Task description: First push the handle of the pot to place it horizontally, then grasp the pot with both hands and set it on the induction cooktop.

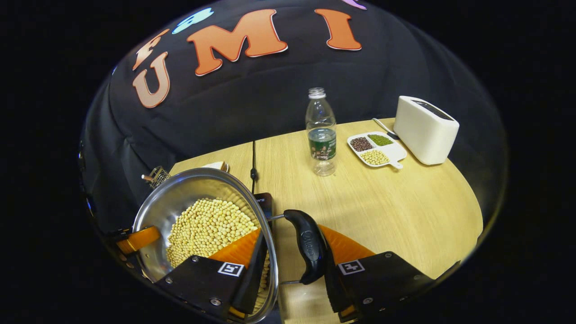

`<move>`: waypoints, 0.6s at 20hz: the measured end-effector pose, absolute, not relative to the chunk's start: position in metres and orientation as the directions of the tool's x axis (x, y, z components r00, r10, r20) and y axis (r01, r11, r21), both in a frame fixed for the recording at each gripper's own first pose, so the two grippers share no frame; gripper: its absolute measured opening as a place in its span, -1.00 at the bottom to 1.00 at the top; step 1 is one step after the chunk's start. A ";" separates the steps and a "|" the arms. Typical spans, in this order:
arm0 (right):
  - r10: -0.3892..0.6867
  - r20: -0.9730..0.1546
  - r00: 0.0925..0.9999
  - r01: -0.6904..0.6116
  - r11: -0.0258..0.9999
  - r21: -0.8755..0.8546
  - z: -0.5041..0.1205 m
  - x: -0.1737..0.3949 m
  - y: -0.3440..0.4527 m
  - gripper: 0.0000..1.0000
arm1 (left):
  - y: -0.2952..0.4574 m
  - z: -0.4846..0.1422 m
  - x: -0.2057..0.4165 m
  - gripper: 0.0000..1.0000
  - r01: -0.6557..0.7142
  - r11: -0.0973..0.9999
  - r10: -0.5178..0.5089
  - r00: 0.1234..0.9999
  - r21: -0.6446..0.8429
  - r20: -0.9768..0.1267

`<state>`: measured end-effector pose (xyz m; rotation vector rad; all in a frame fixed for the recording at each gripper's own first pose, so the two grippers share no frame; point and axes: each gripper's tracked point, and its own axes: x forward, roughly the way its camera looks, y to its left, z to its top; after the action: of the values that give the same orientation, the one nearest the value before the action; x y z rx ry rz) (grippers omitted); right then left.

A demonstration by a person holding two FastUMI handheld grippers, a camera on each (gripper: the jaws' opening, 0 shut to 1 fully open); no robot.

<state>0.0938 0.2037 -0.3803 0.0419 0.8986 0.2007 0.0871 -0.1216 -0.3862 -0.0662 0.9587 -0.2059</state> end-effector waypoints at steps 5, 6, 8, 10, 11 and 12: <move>0.185 -0.786 0.590 -0.167 0.980 0.106 -0.396 0.088 0.223 0.24 | -0.109 -0.401 0.092 0.38 0.113 0.980 -0.200 0.534 -0.165 -0.822; 0.184 -0.789 0.587 -0.168 0.980 0.103 -0.398 0.088 0.224 0.23 | -0.109 -0.400 0.091 0.31 0.112 0.980 -0.201 0.530 -0.168 -0.824; 0.181 -0.794 0.580 -0.172 0.980 0.097 -0.402 0.086 0.227 0.24 | -0.110 -0.397 0.090 0.27 0.110 0.979 -0.203 0.524 -0.171 -0.827; 0.182 -0.799 0.573 -0.171 0.980 0.101 -0.406 0.086 0.228 0.23 | -0.112 -0.400 0.093 0.32 0.118 0.978 -0.208 0.523 -0.171 -0.827; 0.182 -0.801 0.571 -0.169 0.980 0.102 -0.407 0.086 0.228 0.23 | -0.112 -0.402 0.091 0.38 0.121 0.978 -0.209 0.522 -0.170 -0.827; 0.181 -0.802 0.569 -0.169 0.980 0.101 -0.408 0.085 0.228 0.24 | -0.113 -0.404 0.092 0.38 0.123 0.978 -0.210 0.522 -0.171 -0.826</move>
<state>0.0854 0.2282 -0.4076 0.0137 0.9435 0.2059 0.0923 -0.1129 -0.4038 -0.0947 1.0018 -0.1999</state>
